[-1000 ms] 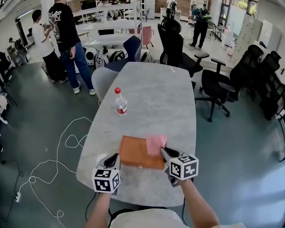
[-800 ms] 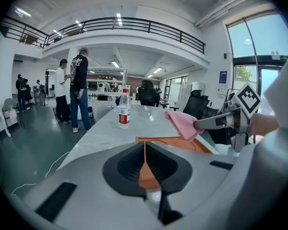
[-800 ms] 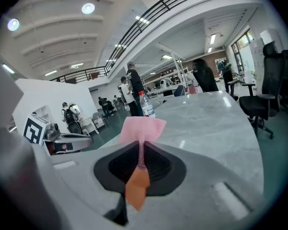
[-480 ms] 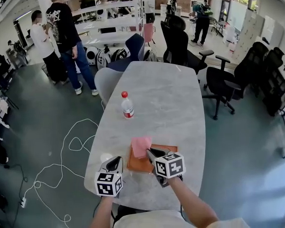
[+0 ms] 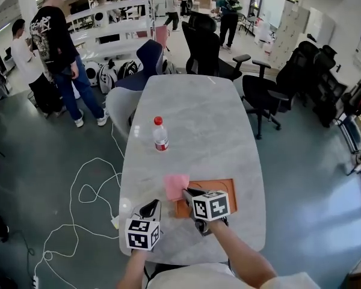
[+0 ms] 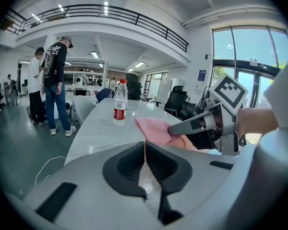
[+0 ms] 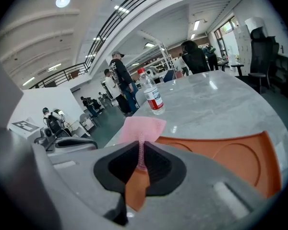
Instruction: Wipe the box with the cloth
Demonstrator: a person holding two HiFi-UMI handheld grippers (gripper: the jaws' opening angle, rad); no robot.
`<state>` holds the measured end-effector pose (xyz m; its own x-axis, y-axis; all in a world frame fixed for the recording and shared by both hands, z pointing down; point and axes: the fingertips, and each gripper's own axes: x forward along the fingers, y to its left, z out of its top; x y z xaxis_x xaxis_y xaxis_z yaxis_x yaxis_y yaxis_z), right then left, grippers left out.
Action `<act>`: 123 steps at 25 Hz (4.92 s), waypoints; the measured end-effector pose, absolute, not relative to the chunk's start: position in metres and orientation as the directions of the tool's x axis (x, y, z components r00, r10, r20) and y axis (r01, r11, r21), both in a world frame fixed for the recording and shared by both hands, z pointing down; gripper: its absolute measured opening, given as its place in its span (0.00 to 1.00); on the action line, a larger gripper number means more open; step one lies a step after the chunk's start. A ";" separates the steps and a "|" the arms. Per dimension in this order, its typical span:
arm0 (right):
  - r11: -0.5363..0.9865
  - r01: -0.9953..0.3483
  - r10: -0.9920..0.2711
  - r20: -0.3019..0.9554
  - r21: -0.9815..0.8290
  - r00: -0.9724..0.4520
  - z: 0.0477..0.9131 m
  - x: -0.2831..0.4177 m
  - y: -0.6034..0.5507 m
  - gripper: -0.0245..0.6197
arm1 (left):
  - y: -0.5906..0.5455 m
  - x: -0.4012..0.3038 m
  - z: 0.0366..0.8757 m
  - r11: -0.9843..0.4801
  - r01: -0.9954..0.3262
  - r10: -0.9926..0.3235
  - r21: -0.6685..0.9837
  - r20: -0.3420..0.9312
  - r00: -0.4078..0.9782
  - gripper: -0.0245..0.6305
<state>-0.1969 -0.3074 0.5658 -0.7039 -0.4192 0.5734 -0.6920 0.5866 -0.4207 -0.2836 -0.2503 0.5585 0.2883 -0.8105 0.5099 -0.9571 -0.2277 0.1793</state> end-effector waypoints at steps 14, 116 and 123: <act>0.455 -0.819 -0.509 0.653 -0.349 -0.561 0.591 -0.204 -0.309 0.09 | -0.255 -0.302 0.566 -0.412 -0.886 -0.733 0.214 0.499 0.462 0.06; 0.455 -0.805 -0.534 0.606 -0.381 -0.589 0.604 -0.094 -0.224 0.09 | -0.181 -0.218 0.564 -0.252 -0.953 -0.797 0.170 0.522 0.304 0.06; 0.417 -0.836 -0.569 0.615 -0.356 -0.546 0.603 -0.057 -0.226 0.09 | -0.182 -0.201 0.563 -0.264 -0.948 -0.791 0.178 0.523 0.318 0.06</act>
<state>-0.0572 -0.2262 0.6027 -0.5462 -0.5686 0.6151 -0.8359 0.4174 -0.3564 -0.2005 -0.1820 0.5634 0.3183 -0.7906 0.5231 -0.9480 -0.2635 0.1785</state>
